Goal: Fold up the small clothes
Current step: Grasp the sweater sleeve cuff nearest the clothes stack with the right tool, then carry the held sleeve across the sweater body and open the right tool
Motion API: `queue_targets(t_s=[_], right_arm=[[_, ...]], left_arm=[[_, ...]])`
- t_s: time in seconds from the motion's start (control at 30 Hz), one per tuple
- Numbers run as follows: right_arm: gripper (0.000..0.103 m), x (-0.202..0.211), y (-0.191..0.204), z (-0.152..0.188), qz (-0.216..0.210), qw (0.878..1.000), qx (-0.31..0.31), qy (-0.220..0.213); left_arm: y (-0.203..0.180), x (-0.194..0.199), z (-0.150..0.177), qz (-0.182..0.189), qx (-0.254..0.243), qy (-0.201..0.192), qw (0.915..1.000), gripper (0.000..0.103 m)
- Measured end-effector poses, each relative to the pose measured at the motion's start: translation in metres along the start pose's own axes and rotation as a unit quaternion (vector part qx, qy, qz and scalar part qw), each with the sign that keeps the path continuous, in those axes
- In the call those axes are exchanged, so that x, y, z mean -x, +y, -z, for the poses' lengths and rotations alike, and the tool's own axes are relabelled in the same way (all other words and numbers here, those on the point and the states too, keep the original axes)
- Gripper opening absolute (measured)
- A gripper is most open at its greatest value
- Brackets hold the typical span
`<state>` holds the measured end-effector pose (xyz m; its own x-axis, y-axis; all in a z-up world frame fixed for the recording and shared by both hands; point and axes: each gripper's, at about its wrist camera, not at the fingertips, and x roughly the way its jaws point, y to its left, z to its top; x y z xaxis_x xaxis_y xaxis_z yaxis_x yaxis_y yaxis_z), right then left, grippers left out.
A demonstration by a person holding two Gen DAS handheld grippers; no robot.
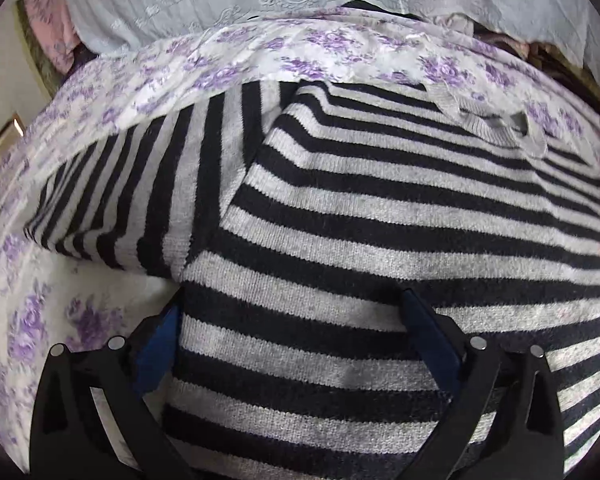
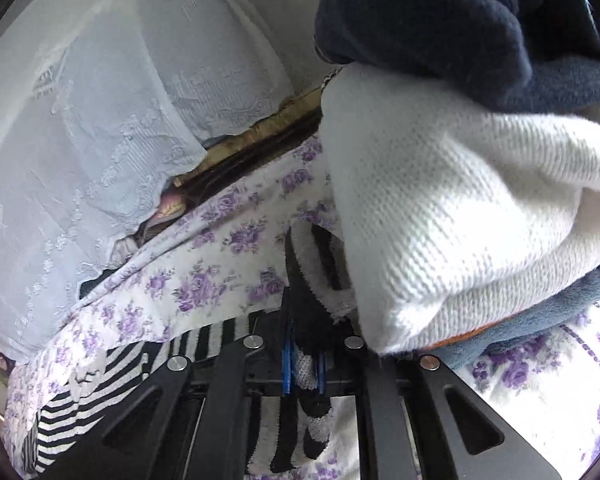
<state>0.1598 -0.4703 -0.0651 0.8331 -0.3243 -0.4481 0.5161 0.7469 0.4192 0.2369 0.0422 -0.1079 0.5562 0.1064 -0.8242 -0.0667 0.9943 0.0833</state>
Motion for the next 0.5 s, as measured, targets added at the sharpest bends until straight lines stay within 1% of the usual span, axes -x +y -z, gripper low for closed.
queue_targets(t_s=[0.07,0.1,0.13,0.2,0.27,0.3,0.33,0.37,0.5], right_arm=[[0.012,0.004,-0.001,0.000,0.002,1.000,-0.002,0.004],[0.010,0.013,-0.007,0.005,0.002,1.000,-0.002,0.007],[0.009,0.015,-0.006,0.005,0.008,1.000,0.002,0.006],[0.008,0.027,-0.003,0.008,0.016,1.000,0.011,-0.012],[0.008,0.033,0.006,0.007,0.011,1.000,0.014,-0.019],[0.008,0.039,0.008,0.008,0.010,1.000,0.019,-0.022],[0.008,0.044,0.014,0.007,0.011,0.999,0.026,-0.028],[0.008,0.048,0.021,0.005,0.010,0.999,0.034,-0.032],[0.008,0.066,0.047,-0.001,-0.001,0.997,0.057,-0.044]], left_arm=[[0.006,0.009,-0.003,0.010,0.004,0.001,0.9999,0.099],[0.012,0.015,-0.005,0.010,0.009,-0.003,0.9999,0.099],[0.021,0.022,-0.008,0.001,0.016,-0.013,0.9998,0.099],[0.037,0.029,-0.010,-0.027,0.029,-0.022,0.9990,0.099],[0.053,0.020,-0.007,-0.043,0.049,-0.011,0.9978,0.099],[0.060,0.009,-0.003,-0.050,0.061,0.007,0.9969,0.099],[0.064,0.000,0.000,-0.046,0.068,0.020,0.9964,0.099],[0.065,-0.003,0.001,-0.043,0.072,0.021,0.9962,0.099],[0.047,0.002,0.000,-0.079,0.038,0.002,0.9961,0.099]])
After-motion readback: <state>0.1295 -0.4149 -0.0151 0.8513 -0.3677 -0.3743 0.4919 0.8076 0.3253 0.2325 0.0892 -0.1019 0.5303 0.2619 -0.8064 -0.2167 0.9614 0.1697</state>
